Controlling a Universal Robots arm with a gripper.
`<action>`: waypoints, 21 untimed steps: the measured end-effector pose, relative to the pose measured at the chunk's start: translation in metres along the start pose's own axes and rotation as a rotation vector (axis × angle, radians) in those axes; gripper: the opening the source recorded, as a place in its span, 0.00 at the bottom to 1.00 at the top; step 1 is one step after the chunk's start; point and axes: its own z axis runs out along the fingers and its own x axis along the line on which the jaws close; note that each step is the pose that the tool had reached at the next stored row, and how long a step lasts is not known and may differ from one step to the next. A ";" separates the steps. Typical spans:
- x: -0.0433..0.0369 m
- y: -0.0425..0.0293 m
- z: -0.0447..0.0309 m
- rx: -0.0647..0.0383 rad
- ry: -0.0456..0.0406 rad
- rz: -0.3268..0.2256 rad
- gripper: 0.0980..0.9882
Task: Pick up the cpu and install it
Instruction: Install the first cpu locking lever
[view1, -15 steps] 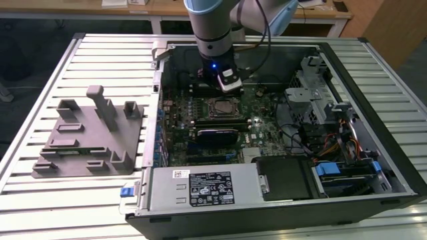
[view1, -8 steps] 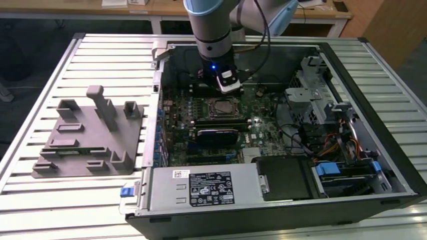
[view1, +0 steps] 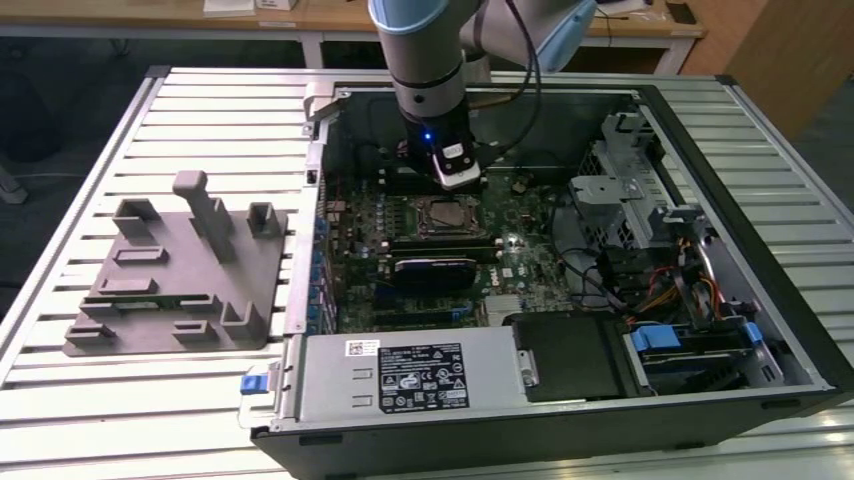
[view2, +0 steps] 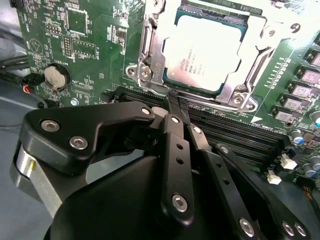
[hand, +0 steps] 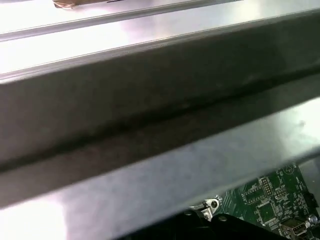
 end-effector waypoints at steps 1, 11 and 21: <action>-0.0004 0.0001 0.0004 0.000 -0.0006 0.003 0.01; -0.0057 -0.0002 0.0019 -0.003 0.0002 0.007 0.01; -0.0067 -0.0011 0.0005 -0.016 0.0045 0.010 0.01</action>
